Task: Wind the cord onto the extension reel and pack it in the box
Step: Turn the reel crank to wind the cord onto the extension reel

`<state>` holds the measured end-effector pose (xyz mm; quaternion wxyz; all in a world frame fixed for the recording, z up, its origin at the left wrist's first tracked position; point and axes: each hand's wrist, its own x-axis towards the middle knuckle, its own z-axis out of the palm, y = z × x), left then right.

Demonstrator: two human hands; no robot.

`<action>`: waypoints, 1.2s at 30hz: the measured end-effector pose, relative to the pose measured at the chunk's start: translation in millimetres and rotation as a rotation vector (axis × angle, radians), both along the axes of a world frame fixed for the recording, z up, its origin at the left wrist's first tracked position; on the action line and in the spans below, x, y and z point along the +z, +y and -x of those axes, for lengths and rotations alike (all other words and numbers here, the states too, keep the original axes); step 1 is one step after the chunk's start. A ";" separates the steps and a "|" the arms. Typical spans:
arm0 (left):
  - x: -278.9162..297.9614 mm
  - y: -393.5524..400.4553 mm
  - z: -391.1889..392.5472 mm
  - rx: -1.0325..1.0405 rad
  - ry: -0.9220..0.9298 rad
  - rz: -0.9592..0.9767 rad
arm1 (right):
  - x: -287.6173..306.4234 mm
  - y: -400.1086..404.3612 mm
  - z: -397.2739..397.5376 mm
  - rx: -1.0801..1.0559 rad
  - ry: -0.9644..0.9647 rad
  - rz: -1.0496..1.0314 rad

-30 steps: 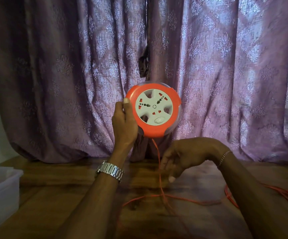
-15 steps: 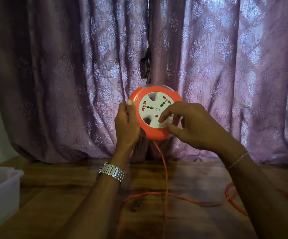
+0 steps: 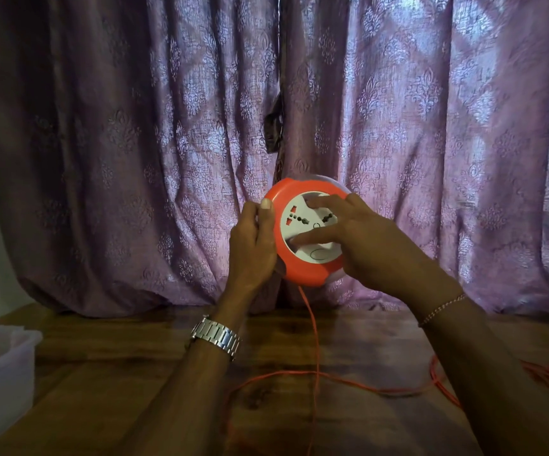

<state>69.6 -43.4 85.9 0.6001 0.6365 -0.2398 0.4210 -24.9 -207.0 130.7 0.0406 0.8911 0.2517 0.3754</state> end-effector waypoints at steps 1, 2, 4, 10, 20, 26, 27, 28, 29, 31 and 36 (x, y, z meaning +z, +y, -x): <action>-0.3 -0.4 0.1 0.001 -0.002 -0.002 | -0.1 1.8 1.1 -0.027 -0.010 0.020; -0.5 -0.3 -0.1 0.002 -0.004 -0.002 | 0.0 3.4 1.5 -0.053 -0.027 0.035; -1.2 0.2 -1.4 0.001 -0.004 -0.003 | -1.4 5.0 0.7 -0.098 -0.077 0.053; -0.7 -1.5 -0.4 0.010 -0.016 -0.003 | -12.8 11.3 -2.1 -0.176 -0.259 -0.149; 0.2 1.8 -3.1 0.050 -0.022 -0.008 | -12.0 15.0 -7.7 -0.193 -0.351 -0.272; -1.3 4.9 -5.9 0.064 -0.026 0.004 | -3.6 7.3 -3.8 0.055 -0.223 -0.035; -0.9 4.8 -5.7 0.063 -0.029 0.010 | -3.3 9.1 -2.3 0.025 -0.143 -0.007; -0.4 4.9 -5.4 0.060 -0.033 0.011 | -3.6 11.4 -0.5 -0.009 -0.085 0.019; -0.2 5.0 -5.4 0.056 -0.036 0.007 | -4.3 13.8 1.0 -0.041 -0.064 0.042; -0.7 5.4 -6.0 0.045 -0.036 -0.008 | -5.2 16.6 3.0 -0.081 -0.108 0.079; -2.0 4.6 -4.2 0.061 -0.055 -0.011 | -8.8 18.8 -0.3 -0.155 -0.150 0.087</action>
